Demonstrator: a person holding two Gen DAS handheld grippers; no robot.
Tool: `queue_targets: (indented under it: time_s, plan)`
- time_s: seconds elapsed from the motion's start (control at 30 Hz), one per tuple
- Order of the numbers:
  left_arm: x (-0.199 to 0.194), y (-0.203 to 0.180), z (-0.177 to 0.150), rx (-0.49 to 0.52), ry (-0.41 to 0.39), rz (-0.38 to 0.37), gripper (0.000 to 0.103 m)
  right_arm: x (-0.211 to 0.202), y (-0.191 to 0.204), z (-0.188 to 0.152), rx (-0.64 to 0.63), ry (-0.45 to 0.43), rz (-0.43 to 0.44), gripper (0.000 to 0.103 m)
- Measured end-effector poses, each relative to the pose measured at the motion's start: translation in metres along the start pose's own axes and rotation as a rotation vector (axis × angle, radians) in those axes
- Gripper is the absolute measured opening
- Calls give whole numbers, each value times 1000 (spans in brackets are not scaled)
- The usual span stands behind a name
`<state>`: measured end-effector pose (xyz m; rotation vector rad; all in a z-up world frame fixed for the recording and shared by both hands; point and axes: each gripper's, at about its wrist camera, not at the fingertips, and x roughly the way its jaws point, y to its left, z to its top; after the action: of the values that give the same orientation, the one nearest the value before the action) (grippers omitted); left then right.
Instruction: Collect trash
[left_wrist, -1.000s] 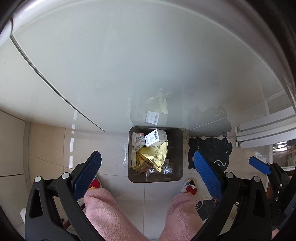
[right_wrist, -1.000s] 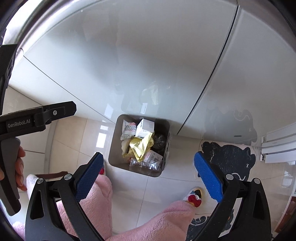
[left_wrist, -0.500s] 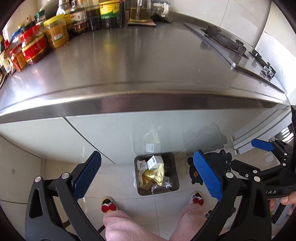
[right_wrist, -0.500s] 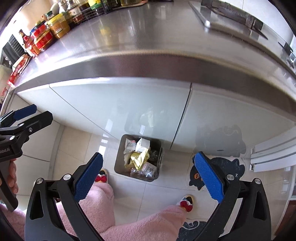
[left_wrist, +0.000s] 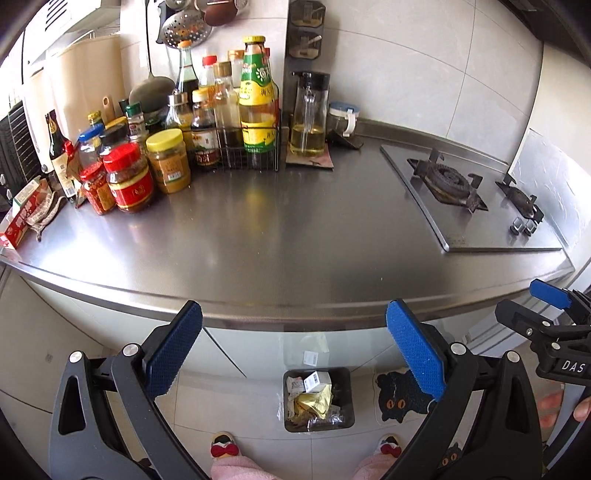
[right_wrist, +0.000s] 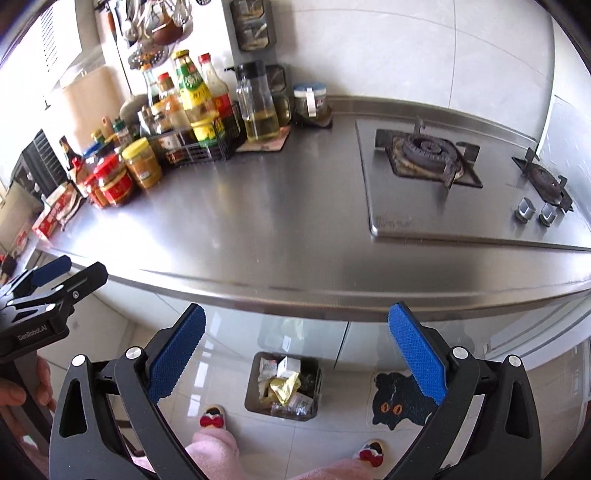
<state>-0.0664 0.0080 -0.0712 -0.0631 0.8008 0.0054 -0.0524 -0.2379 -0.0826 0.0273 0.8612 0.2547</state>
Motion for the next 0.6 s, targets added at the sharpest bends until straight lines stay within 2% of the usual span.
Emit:
queue_targets:
  time_s: [0.1, 0.4, 0.6]
  plan:
    - [-14, 0, 12, 7, -36, 11, 95, -21, 6, 16, -27, -56, -32, 100]
    - [-51, -6, 39, 17, -132, 29, 95, -56, 11, 44, -35, -111, -67, 100]
    - [-61, -6, 47, 12, -164, 46, 95, -61, 20, 52, -53, -137, -43, 100]
